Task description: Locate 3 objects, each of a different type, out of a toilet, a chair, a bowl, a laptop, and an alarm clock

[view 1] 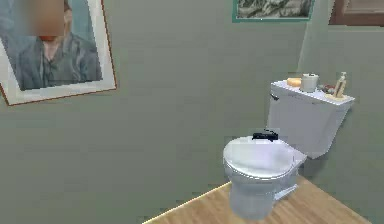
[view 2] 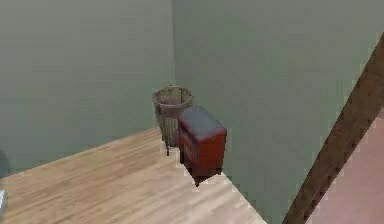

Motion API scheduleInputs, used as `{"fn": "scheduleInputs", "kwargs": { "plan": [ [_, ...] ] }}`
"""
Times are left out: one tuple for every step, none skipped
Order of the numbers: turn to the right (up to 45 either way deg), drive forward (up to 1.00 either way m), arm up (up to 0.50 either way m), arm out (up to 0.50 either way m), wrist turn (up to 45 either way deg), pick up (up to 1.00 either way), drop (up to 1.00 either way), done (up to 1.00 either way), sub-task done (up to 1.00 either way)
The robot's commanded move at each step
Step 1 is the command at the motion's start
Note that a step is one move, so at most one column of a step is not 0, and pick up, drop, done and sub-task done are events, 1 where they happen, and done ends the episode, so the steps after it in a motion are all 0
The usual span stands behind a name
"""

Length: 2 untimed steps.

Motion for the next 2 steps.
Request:
{"fn": "scheduleInputs", "kwargs": {
  "plan": [
    [33.0,0.0,0.0,0.0,0.0,0.0,0.0,0.0,0.0],
    [0.0,0.3,0.0,0.0,0.0,0.0,0.0,0.0,0.0]
  ]
}}
